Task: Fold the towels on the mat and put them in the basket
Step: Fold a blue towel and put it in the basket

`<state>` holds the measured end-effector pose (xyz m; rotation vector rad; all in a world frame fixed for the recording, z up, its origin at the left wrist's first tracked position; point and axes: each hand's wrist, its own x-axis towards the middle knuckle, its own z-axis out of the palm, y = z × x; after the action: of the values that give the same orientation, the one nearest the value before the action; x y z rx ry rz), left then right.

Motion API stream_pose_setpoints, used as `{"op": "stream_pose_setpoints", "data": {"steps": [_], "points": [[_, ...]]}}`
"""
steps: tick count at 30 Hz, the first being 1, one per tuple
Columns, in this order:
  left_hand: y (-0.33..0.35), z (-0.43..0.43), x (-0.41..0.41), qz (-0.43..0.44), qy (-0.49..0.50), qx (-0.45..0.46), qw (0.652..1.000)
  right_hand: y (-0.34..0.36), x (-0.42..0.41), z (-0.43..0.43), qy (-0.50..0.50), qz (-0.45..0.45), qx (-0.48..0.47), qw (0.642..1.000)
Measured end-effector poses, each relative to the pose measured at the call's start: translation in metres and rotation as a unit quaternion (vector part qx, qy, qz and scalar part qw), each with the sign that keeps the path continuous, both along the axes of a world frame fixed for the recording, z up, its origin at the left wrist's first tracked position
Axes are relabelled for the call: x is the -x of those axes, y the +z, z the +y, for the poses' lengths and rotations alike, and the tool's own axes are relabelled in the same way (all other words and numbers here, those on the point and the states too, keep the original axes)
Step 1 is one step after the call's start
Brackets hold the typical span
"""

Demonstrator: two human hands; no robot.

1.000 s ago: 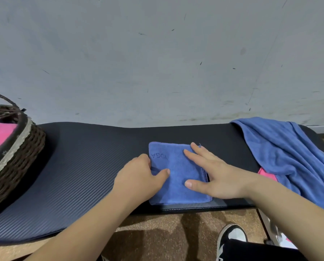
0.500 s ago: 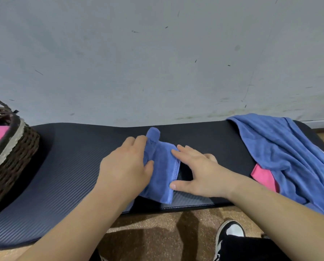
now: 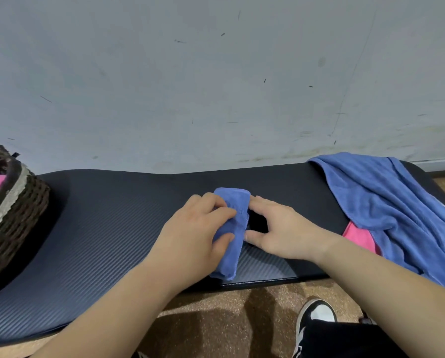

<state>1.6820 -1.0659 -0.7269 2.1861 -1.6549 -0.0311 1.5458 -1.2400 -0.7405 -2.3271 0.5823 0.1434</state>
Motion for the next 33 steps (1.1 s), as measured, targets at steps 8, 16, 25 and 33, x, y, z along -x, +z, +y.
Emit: {"op": "stream_pose_setpoints", "data": {"steps": [8, 16, 25, 33], "points": [[-0.016, -0.006, 0.015, 0.029, -0.008, -0.132, 0.991, -0.001, -0.003, -0.008, -0.090, -0.032, -0.041, 0.995], [-0.028, -0.003, 0.020, -0.028, 0.009, -0.037, 0.999, 0.001, -0.017, -0.002, -0.098, -0.031, -0.003, 0.995], [0.002, 0.010, 0.017, 0.210, 0.201, -0.174, 0.941, 0.012, -0.016, -0.004, -0.066, -0.006, -0.015, 0.998], [0.032, 0.029, -0.014, 0.274, 0.161, -0.076, 0.945, 0.030, -0.017, 0.001, -0.035, -0.056, -0.141, 0.988]]}}
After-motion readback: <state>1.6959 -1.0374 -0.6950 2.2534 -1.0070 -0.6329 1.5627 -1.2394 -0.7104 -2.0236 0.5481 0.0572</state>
